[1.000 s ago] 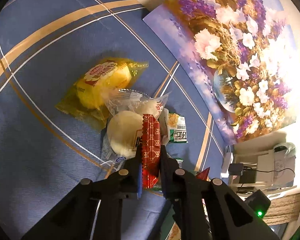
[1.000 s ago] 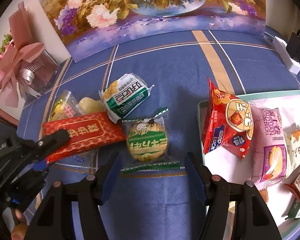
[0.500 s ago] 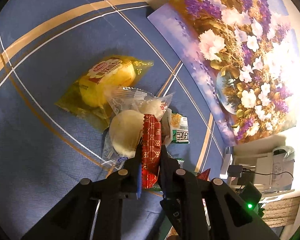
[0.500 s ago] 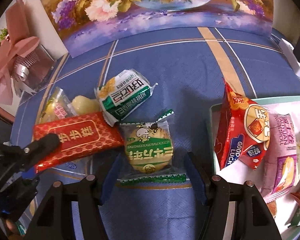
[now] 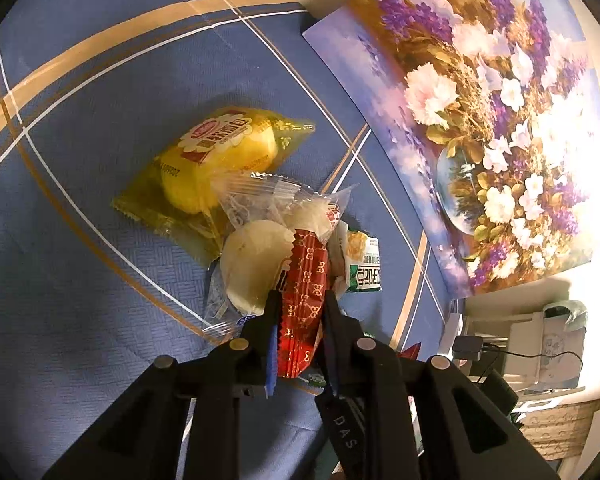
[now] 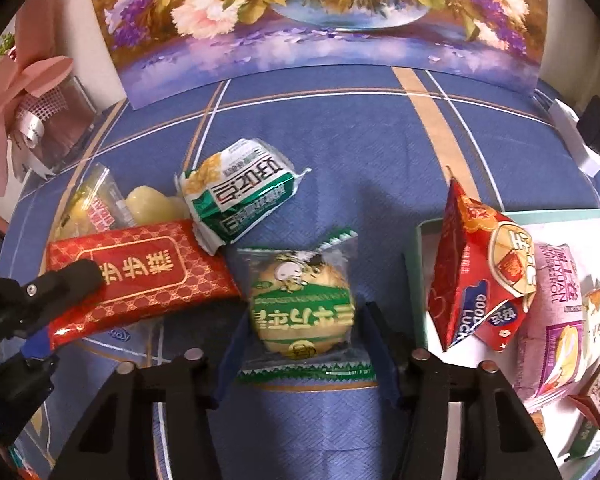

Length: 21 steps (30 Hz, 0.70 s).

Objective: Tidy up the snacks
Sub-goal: 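Grasp the green-white round cookie with the right gripper while the left holds the red pack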

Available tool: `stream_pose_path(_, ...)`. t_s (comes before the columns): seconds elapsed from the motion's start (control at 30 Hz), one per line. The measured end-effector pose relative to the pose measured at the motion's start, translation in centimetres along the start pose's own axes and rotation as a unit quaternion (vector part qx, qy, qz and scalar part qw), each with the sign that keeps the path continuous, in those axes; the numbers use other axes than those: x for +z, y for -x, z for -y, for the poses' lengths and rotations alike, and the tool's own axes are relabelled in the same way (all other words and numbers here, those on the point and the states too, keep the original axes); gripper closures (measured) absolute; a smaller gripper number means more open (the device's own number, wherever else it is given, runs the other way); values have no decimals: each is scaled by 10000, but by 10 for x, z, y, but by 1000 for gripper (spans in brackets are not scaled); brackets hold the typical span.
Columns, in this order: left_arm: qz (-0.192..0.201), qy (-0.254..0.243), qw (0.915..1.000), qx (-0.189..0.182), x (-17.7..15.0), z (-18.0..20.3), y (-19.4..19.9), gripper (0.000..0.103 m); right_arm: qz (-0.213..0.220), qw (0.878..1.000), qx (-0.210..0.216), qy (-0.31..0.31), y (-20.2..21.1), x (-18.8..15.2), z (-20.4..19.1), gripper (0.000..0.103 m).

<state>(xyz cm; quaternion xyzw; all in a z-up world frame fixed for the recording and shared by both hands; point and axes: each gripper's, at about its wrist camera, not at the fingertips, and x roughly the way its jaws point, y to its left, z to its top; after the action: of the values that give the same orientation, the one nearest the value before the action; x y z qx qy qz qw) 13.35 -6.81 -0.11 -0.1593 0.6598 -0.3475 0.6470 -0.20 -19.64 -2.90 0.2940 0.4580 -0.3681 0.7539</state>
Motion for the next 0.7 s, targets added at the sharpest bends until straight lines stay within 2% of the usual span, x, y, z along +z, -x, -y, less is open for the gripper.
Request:
stream_pose_path(0.2,62,-42,10000,14,-1,2,1,86,-3,10000,-2,20,0,-3,4,51)
stream_pose_path(0.4,88,44,9999,-121,-1,1,5,90,-47,10000,9,-18,2,-3,6,51)
stream_pose_path(0.7,102,115,9996,-254,-4,-2,11,91,52,9999,97,-23,18,-1,5,51)
